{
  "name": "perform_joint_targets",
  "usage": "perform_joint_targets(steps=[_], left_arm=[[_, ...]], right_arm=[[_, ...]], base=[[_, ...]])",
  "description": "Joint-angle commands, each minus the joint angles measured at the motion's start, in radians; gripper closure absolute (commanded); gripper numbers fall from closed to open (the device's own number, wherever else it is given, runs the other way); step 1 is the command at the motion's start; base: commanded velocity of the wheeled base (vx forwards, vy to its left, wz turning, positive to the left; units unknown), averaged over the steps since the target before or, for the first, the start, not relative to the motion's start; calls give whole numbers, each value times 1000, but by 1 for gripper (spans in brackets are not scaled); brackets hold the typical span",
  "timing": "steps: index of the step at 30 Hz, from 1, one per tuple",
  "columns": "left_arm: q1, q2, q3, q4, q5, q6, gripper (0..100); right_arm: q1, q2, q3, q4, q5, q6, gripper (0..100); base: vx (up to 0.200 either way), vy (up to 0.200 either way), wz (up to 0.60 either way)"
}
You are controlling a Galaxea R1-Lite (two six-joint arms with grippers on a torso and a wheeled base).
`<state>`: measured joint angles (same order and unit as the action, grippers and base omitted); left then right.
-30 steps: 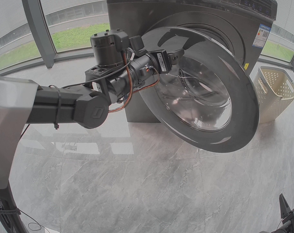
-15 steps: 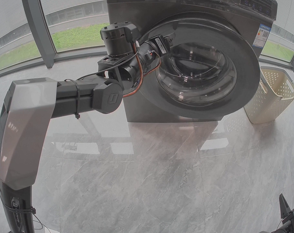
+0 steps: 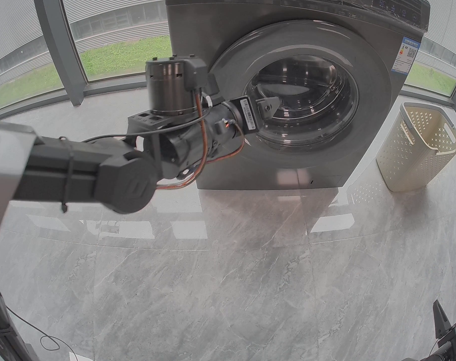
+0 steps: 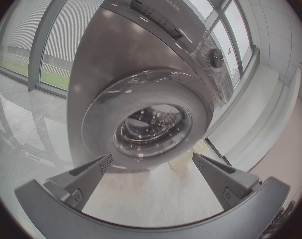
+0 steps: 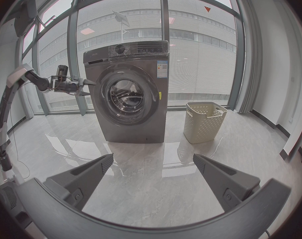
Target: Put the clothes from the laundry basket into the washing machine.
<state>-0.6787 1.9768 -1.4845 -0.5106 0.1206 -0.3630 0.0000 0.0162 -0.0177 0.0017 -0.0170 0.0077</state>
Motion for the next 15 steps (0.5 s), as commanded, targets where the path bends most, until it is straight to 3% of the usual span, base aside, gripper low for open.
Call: perform_joint_targets(steps=[1,9,12,13,15], left_arm=[[-50,-670,708,24,-95,96,0],[-21,-1124,1139,61,-87,236,0],[11,-1217,1208,81,-85,257,0],[91,-1306,1262,95,-95,271,0],[153,-1368,1297,112,-96,277,0]], right_arm=[[0,-7,18,0,0,0,0],[0,-7,18,0,0,0,0],[0,-7,18,0,0,0,0],[0,-7,18,0,0,0,0],[0,-7,18,0,0,0,0]], base=[[0,0,0],[0,0,0],[0,0,0],[0,0,0],[0,0,0]])
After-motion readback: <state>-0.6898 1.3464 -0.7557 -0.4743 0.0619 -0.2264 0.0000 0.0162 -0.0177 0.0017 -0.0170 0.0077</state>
